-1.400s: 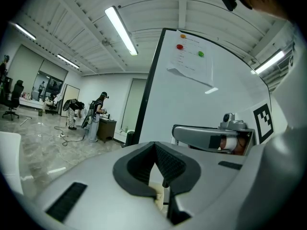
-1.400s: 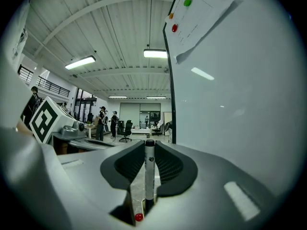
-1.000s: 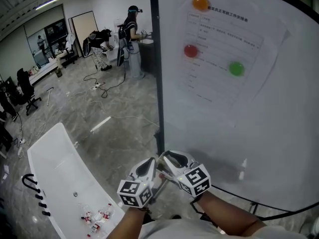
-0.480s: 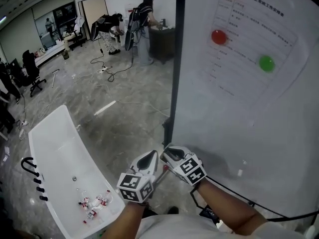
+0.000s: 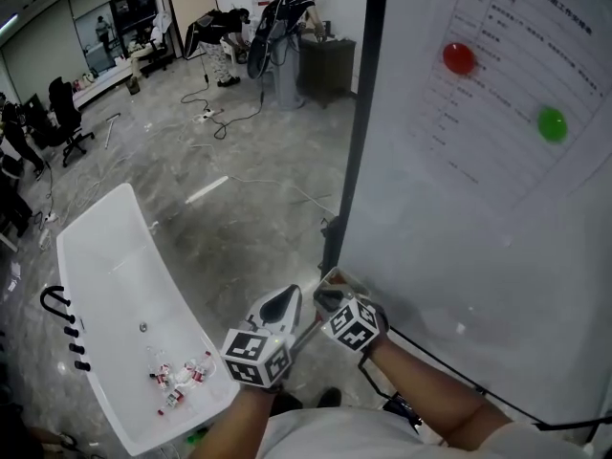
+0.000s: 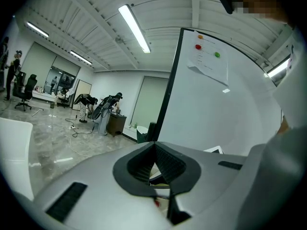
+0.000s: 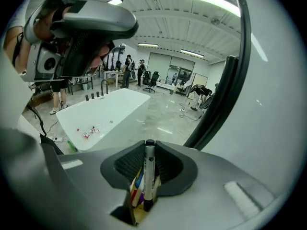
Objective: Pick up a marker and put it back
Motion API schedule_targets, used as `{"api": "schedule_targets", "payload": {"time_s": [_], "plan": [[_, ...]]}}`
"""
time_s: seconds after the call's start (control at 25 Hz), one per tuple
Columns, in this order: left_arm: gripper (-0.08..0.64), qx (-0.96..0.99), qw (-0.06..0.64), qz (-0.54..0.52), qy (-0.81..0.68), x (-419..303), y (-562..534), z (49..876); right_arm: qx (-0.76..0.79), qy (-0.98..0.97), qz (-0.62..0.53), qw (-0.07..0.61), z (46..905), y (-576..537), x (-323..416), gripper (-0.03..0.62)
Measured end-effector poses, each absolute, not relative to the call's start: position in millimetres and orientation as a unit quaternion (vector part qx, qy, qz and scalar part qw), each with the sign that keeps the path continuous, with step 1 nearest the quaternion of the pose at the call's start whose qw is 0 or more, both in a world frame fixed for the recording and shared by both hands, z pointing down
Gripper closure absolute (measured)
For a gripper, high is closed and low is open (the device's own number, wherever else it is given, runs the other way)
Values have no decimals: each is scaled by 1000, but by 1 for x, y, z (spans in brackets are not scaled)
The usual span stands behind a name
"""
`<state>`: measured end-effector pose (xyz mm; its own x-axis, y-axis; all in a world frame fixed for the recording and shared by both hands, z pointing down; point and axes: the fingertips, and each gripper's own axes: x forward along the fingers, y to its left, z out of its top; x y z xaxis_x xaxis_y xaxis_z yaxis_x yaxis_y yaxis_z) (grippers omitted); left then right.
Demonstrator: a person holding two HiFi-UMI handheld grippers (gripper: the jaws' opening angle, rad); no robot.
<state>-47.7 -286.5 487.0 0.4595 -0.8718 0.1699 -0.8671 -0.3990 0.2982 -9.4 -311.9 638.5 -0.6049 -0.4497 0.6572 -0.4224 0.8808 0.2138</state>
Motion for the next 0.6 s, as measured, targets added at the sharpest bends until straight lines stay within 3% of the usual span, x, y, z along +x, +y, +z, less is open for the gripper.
{"api": "schedule_targets", "payload": {"time_s": [0.32, 0.6], "plan": [[557, 835, 178, -7, -521, -46, -289, 490, 237, -897, -26, 373, 639, -310, -13, 500], [557, 840, 169, -8, -516, -37, -292, 482, 264, -914, -11, 308, 595, -310, -4, 500]]}}
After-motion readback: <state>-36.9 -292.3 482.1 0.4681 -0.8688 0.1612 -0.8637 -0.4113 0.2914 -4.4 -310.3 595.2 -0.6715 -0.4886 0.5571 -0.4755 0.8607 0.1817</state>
